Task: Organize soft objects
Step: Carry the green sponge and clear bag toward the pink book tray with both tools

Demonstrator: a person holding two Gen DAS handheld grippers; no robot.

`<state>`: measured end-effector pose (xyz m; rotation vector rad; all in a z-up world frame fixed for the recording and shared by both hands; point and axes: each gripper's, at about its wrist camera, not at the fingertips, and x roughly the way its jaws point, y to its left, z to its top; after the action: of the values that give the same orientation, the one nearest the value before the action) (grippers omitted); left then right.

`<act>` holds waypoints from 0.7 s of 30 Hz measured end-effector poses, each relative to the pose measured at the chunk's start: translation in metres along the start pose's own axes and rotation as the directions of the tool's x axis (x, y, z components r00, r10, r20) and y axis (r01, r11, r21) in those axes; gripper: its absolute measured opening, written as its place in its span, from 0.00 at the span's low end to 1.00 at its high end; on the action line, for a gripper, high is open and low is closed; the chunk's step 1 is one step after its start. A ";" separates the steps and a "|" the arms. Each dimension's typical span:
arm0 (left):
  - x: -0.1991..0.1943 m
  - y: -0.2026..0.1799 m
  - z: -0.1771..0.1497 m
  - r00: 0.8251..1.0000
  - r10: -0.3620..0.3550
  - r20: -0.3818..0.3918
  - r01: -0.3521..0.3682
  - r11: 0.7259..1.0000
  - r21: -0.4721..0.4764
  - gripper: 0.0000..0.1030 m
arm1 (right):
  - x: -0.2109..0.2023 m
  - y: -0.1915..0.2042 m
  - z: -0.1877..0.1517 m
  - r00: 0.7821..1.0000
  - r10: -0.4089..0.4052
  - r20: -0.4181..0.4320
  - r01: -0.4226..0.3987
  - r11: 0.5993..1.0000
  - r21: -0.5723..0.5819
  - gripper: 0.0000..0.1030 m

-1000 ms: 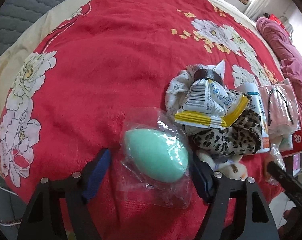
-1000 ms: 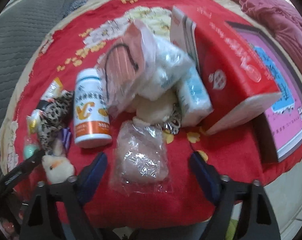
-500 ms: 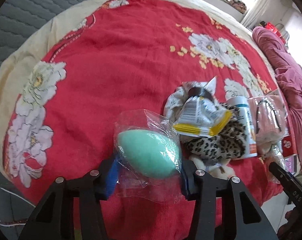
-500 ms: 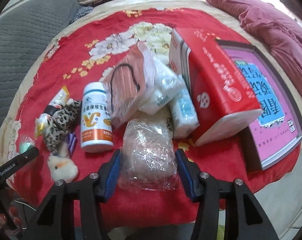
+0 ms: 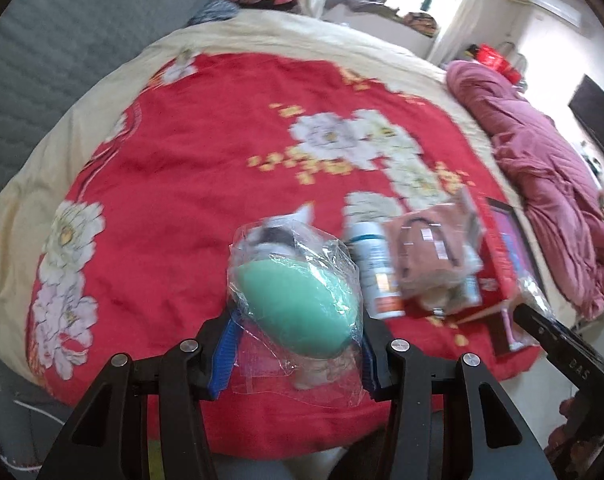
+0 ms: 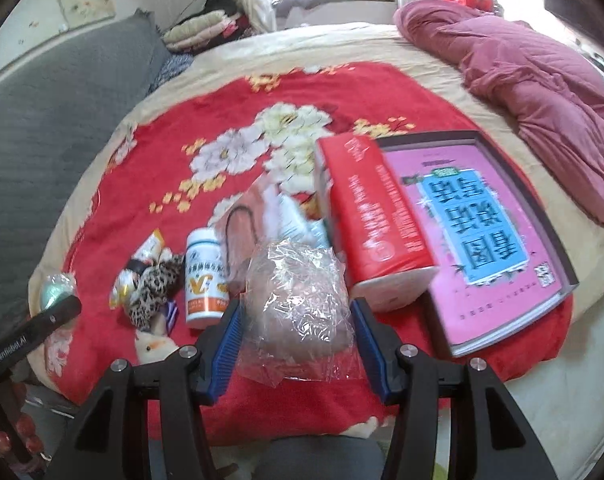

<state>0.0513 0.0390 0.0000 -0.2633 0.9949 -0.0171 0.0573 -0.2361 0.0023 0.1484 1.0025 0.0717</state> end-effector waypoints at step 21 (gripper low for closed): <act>0.012 -0.230 -0.003 0.966 -0.226 -0.122 0.253 0.923 0.290 0.50 | -0.049 -0.163 0.017 0.997 -0.075 0.036 0.064 0.968 0.243 0.52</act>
<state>0.0794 -0.1858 0.0401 -0.0998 1.0258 -0.4066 0.0439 -0.4050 0.0261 0.3364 0.9686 -0.1181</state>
